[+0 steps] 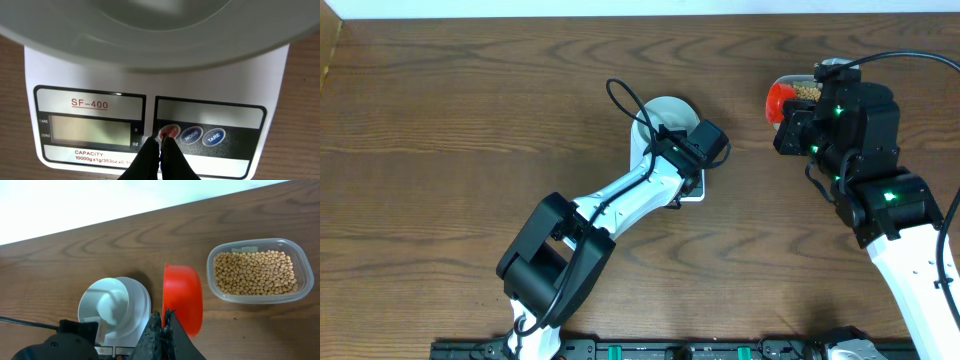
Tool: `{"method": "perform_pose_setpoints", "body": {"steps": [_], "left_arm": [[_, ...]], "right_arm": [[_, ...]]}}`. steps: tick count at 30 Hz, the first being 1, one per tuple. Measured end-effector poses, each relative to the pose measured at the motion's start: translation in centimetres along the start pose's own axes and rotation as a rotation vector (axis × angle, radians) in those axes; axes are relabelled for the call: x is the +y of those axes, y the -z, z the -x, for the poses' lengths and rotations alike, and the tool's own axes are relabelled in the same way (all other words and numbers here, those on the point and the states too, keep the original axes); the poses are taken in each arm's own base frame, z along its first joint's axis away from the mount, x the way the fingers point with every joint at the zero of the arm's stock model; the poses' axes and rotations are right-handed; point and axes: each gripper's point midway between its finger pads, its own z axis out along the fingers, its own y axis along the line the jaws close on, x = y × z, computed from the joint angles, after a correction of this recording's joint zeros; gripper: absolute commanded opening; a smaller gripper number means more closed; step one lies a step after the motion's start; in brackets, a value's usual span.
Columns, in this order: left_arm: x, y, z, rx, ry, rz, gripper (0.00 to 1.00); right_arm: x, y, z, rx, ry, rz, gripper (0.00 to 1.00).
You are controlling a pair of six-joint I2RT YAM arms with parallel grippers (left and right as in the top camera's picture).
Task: Scoop item into bowl and weigh 50g on scale
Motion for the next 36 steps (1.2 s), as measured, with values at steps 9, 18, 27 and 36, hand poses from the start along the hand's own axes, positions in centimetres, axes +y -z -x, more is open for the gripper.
{"method": "perform_pose_setpoints", "body": {"steps": [9, 18, 27, 36], "left_arm": [[-0.1, -0.7, -0.1, 0.004, -0.001, 0.005, 0.08], [-0.2, -0.7, 0.0, 0.001, 0.000, 0.001, 0.07], [0.0, -0.9, 0.0, -0.003, -0.001, 0.014, 0.07], [0.0, -1.0, 0.0, -0.005, -0.003, 0.017, 0.07]], "right_arm": [[0.0, 0.0, 0.0, 0.000, 0.000, 0.000, 0.01], [0.0, 0.0, 0.0, 0.000, 0.000, 0.000, 0.01], [0.0, 0.0, 0.0, 0.000, 0.000, 0.000, 0.01], [0.0, 0.0, 0.0, 0.000, 0.000, 0.000, 0.01]]}}
